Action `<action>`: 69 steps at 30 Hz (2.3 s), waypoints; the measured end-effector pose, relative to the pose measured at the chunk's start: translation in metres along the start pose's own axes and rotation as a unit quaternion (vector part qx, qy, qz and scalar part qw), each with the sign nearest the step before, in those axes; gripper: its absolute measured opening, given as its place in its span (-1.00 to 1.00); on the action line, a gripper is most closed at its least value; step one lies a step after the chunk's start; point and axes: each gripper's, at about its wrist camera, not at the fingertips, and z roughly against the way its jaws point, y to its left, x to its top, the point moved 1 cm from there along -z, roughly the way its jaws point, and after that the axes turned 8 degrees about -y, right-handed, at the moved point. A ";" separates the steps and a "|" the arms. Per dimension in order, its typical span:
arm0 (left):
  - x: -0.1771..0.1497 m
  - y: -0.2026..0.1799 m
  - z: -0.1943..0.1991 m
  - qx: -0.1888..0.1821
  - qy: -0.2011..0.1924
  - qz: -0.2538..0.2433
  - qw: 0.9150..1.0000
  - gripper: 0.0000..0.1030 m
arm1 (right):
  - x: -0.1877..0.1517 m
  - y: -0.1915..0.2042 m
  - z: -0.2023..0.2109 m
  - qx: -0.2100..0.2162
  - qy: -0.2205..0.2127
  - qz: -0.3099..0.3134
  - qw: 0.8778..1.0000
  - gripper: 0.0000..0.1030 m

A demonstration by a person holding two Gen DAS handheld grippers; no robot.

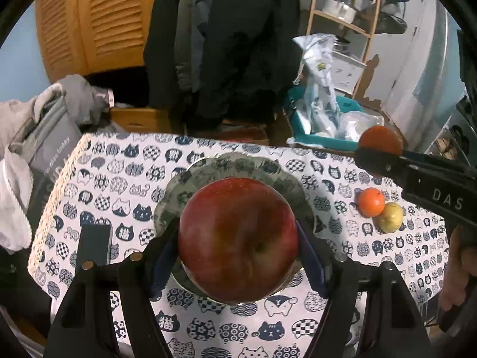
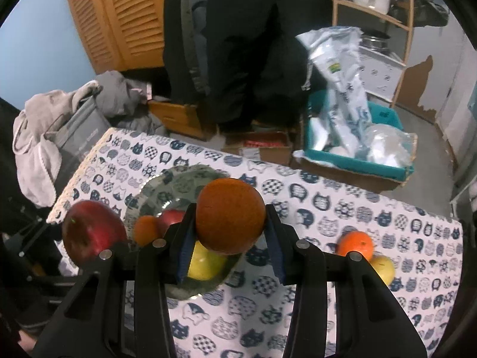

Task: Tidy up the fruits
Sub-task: 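Lift and carry the apple and small tangerine with both grippers over the bowl, then lower the apple and tangerine into the bowl and open both grippers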

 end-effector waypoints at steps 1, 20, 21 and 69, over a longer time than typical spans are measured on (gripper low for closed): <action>-0.002 0.003 -0.003 -0.002 0.004 0.003 1.000 0.46 | 0.000 0.003 -0.005 0.003 0.004 0.000 1.000 -0.18; -0.034 0.016 -0.062 -0.016 0.077 0.026 0.997 0.46 | -0.025 0.014 -0.087 0.025 0.086 -0.018 0.996 -0.18; -0.035 0.016 -0.065 -0.017 0.082 0.027 0.996 0.46 | -0.027 0.013 -0.090 0.025 0.089 -0.020 0.996 -0.18; -0.009 0.054 -0.035 0.013 0.023 0.100 0.995 0.71 | -0.019 0.009 -0.058 -0.013 0.064 -0.002 0.998 0.39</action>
